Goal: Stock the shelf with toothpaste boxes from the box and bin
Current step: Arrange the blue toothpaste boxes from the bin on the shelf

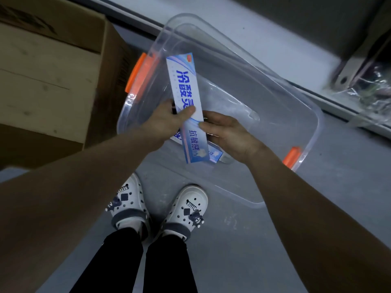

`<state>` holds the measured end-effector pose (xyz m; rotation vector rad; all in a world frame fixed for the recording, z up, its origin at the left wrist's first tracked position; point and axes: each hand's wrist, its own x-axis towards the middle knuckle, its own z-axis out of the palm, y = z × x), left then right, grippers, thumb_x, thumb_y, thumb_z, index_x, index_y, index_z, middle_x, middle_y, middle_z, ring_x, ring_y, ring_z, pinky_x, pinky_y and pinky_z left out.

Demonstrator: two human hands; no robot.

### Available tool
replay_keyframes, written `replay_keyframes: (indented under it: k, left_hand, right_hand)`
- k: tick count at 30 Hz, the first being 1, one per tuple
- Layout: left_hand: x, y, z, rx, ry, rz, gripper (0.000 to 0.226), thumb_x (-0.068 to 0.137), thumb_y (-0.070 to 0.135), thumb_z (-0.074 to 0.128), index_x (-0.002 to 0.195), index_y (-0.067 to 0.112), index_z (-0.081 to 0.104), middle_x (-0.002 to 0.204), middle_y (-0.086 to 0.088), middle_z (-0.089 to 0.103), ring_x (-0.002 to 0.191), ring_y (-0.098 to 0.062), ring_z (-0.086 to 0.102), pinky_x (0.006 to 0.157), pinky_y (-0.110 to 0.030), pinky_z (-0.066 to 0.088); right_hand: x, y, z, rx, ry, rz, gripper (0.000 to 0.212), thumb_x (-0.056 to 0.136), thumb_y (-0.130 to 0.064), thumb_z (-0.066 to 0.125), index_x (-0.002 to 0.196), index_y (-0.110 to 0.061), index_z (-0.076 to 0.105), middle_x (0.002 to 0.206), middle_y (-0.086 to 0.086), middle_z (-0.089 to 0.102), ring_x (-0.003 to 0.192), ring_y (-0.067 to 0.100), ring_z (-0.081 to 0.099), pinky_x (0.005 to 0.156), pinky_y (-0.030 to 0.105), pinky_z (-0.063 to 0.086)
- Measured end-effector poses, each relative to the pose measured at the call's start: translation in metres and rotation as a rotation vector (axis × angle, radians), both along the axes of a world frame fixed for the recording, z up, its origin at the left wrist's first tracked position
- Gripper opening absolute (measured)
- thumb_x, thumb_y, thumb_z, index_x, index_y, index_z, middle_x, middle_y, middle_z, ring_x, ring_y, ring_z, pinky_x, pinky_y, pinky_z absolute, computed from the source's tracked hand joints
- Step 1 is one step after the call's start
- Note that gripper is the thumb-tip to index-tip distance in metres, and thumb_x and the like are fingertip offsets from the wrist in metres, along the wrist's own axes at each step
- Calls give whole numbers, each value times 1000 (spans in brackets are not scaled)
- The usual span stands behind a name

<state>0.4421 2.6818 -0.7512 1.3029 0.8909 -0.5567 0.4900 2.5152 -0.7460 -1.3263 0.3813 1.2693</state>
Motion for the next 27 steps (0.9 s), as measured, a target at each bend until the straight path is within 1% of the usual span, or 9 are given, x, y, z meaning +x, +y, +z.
replay_keyframes:
  k: [3,5,7,11,14,19,22,25,27]
  left_hand:
    - [3,3,-6,49,14,-21,34,92,22,65,117,1,57,112,-10,68,90,-18,69,66,-25,58]
    - [5,3,-13,84,26,-30,40,89,26,68,119,2,55,112,-8,68,92,-17,69,59,-21,53]
    - [6,2,-18,120,22,-34,44,88,29,70,120,2,54,112,-7,67,92,-16,69,55,-19,50]
    - [3,0,-26,114,7,-12,44,89,28,68,121,3,51,113,-6,66,88,-13,68,57,-21,51]
    - [1,1,-29,90,-10,-14,45,90,28,67,122,2,50,113,-8,66,87,-16,68,56,-21,51]
    - [-2,5,-32,42,-27,-10,49,90,29,67,126,0,49,117,-14,65,98,-26,69,74,-36,58]
    - [-2,6,-28,19,-29,-4,60,81,38,71,124,1,51,116,-13,67,97,-26,70,76,-40,59]
    - [-1,6,-22,13,-18,-9,57,82,36,70,123,0,52,114,-13,68,99,-29,69,81,-48,56]
    - [0,5,-18,22,1,-10,50,88,31,69,123,0,52,115,-14,67,100,-30,69,80,-45,56]
  right_hand:
    - [0,-7,-14,-182,-65,-17,29,98,-15,59,125,-6,62,115,15,70,96,21,67,86,28,54]
    - [-3,-16,-35,-488,-316,280,35,92,-22,66,126,-13,62,116,10,70,97,18,66,88,29,51]
    - [-11,-23,-50,-653,-490,611,46,85,-28,73,128,-20,60,120,4,68,104,20,65,91,30,48]
    - [-31,-28,-70,-610,-574,815,64,77,-30,81,134,-19,55,127,9,61,115,27,58,83,25,40]
    - [-39,-27,-82,-558,-658,933,75,73,-33,82,140,-23,50,129,13,58,117,34,57,84,31,44]
    - [-37,-17,-83,-625,-834,1060,69,83,-27,72,144,-19,42,131,14,56,113,40,57,83,37,46]
    - [-30,-12,-88,-813,-868,1032,50,87,-26,62,133,-15,45,118,16,63,104,41,61,80,38,47]
    - [-19,-19,-88,-923,-681,764,45,84,-33,66,119,-13,47,112,17,65,103,41,61,75,37,44]
    - [-9,-29,-77,-909,-553,605,44,83,-31,67,117,-12,47,110,18,64,101,41,60,73,33,40]
